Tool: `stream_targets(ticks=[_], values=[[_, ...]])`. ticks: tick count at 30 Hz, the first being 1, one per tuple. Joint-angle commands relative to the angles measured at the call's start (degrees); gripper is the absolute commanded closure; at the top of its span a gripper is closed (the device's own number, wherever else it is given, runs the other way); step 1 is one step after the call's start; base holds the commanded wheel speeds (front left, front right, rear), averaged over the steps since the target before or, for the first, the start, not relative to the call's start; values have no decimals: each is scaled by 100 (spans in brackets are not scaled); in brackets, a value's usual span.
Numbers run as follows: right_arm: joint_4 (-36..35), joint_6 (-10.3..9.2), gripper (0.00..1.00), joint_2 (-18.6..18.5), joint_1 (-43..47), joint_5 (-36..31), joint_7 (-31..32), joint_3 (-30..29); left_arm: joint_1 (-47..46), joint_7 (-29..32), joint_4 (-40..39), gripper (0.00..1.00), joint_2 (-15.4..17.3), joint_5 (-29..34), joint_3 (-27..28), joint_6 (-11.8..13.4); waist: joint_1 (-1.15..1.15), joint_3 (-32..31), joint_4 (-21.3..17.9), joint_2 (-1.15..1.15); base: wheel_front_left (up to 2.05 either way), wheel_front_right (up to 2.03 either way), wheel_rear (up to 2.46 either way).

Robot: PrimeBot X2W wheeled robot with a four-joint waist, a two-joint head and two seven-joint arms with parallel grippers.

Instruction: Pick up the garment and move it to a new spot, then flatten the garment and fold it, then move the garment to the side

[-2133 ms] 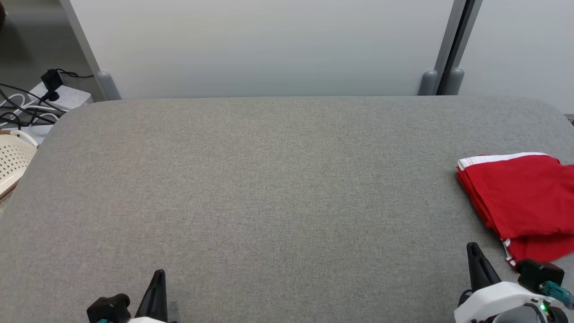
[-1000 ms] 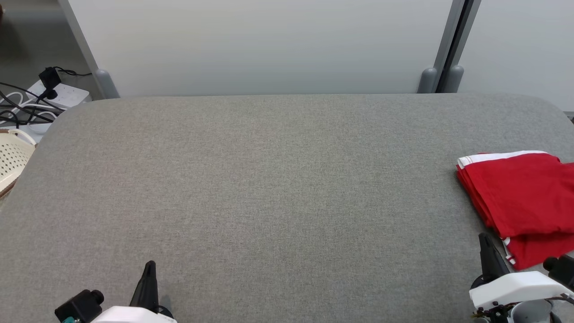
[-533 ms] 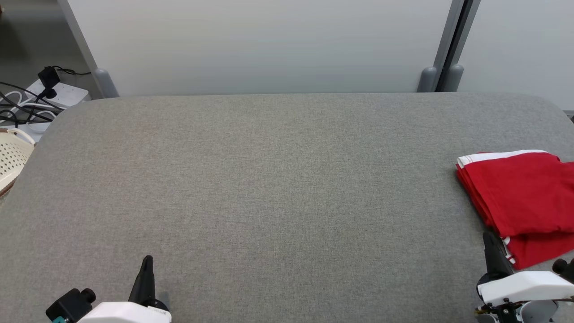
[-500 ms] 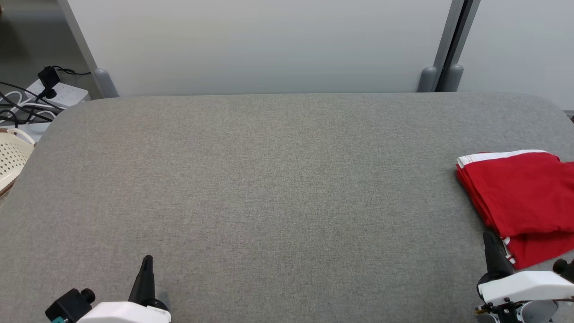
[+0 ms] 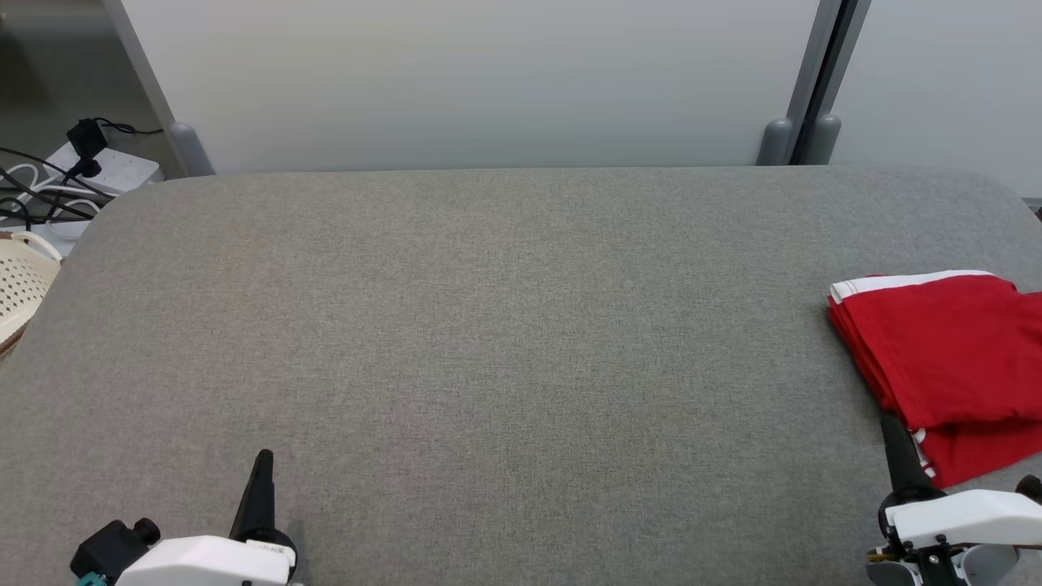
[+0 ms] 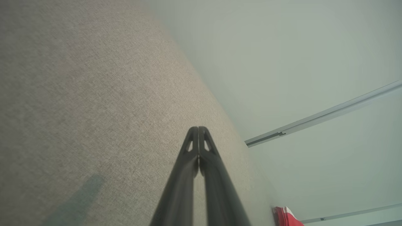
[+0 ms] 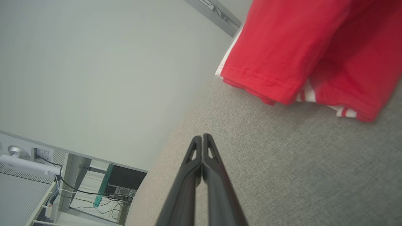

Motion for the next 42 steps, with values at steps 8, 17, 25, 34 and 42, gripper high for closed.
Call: stream_targets(ticks=[8,17,25,34,42], values=[[-320,18,100,-35,-92,613,179,-3,-330,148,-253,100,104,-639,177,-92,0,10,-4,0,0,0,0],[-437,20,100,-27,-67,1119,310,-49,-364,284,-321,100,114,-1170,218,-127,0,20,-9,0,0,0,0],[-554,22,100,-18,-43,1624,442,-96,-398,419,-389,100,125,-1700,258,-162,0,29,-13,0,0,0,0],[-686,24,100,-8,-15,2193,590,-148,-436,571,-465,100,136,-2298,304,-201,0,40,-18,0,0,0,0],[-802,25,100,1,9,2697,721,-194,-469,705,-533,100,147,-2826,344,-236,0,50,-22,0,0,0,0]])
